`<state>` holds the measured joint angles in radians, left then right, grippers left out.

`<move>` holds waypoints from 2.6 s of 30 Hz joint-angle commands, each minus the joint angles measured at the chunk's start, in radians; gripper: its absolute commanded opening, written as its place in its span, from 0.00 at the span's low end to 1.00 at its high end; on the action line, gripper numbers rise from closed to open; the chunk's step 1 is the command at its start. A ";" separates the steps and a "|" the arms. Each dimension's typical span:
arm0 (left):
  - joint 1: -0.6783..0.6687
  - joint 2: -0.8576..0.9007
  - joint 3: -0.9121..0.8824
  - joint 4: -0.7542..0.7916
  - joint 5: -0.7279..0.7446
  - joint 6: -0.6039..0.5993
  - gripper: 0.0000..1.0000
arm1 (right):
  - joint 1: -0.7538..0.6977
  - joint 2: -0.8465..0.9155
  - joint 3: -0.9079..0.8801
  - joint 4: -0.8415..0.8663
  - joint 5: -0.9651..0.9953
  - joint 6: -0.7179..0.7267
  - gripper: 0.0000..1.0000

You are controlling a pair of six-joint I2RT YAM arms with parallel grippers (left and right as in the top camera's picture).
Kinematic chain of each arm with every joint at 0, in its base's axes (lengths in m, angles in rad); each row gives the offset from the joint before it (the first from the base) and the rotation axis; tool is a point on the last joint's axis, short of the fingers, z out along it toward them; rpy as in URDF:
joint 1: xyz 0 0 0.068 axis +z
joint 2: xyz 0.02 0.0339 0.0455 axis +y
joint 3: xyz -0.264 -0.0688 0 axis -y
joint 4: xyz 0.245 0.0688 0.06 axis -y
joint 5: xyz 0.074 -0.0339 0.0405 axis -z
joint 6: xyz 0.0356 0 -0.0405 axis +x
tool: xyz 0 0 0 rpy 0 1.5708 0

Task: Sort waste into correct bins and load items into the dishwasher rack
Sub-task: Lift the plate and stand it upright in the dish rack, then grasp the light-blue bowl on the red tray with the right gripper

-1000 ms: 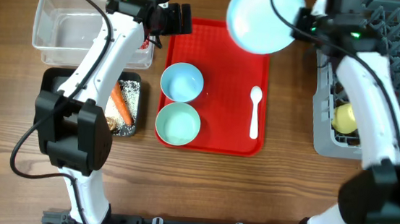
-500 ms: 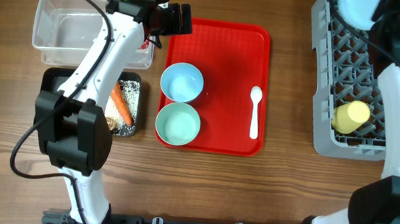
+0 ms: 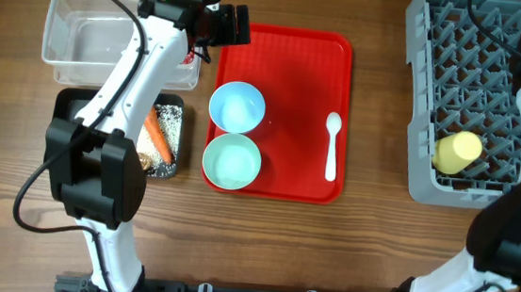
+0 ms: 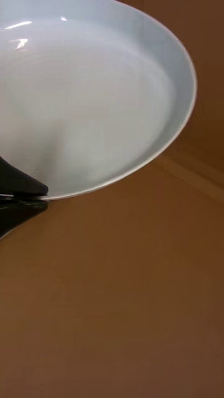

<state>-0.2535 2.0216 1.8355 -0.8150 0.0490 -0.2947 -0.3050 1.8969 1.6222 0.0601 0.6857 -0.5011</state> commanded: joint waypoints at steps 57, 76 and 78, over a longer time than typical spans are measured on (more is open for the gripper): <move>0.061 -0.211 -0.003 -0.038 -0.047 0.024 1.00 | 0.242 -0.146 0.005 -0.623 -1.139 0.704 1.00; 0.138 -0.243 -0.003 -0.130 -0.129 -0.075 1.00 | 0.742 0.226 0.006 -0.592 -1.020 0.771 0.67; 0.151 -0.243 -0.003 -0.142 -0.129 -0.080 1.00 | 0.752 0.230 0.006 -0.618 -1.019 0.815 0.63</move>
<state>-0.1318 1.7752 1.8347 -0.9432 -0.0631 -0.3283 0.4404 2.1265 1.6276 -0.5365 -0.3576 0.2302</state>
